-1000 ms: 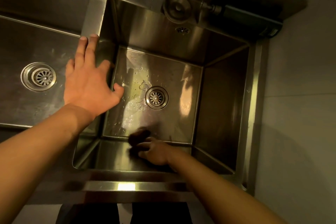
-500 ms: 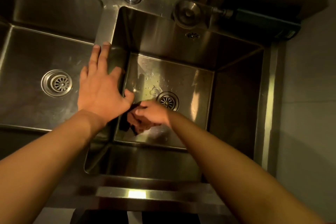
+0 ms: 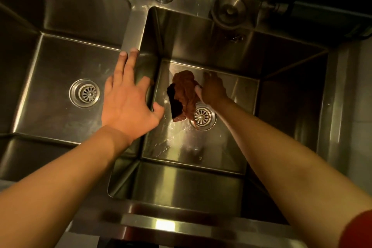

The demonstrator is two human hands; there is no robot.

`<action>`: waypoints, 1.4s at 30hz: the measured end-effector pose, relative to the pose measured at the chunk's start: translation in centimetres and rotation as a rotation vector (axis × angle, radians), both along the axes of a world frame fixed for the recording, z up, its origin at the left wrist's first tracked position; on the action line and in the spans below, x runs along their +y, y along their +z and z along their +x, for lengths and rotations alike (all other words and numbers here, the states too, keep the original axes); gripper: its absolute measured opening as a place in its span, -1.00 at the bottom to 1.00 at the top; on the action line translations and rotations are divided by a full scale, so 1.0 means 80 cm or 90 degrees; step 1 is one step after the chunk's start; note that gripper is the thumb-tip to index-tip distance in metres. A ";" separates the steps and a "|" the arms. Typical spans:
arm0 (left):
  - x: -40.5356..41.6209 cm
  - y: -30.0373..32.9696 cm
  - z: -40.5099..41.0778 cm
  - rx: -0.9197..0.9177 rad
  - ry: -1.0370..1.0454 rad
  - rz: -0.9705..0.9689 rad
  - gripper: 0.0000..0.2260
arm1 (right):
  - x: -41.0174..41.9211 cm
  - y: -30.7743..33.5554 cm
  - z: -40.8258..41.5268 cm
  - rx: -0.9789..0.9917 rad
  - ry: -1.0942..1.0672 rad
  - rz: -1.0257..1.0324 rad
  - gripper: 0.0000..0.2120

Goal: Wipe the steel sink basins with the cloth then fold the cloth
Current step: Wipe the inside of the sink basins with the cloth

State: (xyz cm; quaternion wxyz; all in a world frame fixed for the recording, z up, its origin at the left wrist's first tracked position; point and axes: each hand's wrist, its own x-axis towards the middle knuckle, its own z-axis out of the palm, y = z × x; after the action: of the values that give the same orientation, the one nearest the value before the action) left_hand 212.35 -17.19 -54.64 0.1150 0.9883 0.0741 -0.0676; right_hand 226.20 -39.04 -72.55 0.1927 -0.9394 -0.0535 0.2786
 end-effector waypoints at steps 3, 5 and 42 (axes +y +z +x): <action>0.001 -0.001 0.000 0.003 -0.001 0.001 -0.60 | 0.019 -0.018 -0.037 -0.066 0.179 0.025 -0.17; 0.001 -0.001 -0.001 0.007 0.001 0.000 -0.61 | 0.031 -0.037 -0.051 -0.045 0.226 0.010 -0.08; -0.003 -0.004 -0.005 -0.016 0.010 -0.029 -0.63 | -0.055 -0.101 -0.008 -0.165 0.150 0.041 -0.31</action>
State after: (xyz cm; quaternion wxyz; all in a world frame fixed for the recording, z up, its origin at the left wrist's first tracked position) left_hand 211.92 -17.40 -54.99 0.1389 0.9856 0.0788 -0.0560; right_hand 225.56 -43.47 -80.64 0.1801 -0.9481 -0.1962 0.1737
